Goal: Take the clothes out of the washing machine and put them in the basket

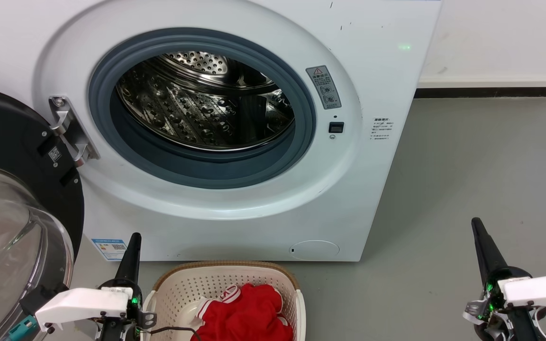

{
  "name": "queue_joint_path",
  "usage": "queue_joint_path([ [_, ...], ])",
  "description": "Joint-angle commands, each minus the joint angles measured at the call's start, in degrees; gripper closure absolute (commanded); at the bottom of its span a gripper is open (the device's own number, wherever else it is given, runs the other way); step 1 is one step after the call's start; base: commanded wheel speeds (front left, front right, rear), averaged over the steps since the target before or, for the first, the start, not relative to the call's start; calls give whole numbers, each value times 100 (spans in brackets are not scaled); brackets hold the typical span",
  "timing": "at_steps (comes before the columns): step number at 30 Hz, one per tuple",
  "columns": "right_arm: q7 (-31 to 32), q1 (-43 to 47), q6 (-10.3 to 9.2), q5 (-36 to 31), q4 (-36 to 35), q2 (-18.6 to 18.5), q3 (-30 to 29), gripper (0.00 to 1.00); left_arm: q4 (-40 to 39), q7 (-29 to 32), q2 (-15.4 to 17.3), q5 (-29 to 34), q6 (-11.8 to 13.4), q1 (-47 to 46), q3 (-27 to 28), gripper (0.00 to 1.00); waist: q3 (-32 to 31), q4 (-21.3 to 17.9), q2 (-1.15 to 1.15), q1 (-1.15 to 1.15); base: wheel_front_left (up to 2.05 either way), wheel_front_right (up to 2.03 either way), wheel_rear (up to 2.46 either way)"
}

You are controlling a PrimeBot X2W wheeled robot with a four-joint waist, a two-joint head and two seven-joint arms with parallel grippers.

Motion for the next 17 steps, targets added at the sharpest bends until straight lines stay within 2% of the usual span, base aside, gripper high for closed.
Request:
queue_joint_path([
  [1, 39, -125, 1, 137, 5, -24, -18, 100, 2, 39, 5, -132, -25, -120, 23, 100, -2, 3, 0, 0, 0, 0, 0],
  [17, 236, -207, 1, 840, 106, -4, -67, 100, 96, 215, 4, -876, -75, -191, 63, 100, -27, 36, 0, 0, 0, 0, 0],
])
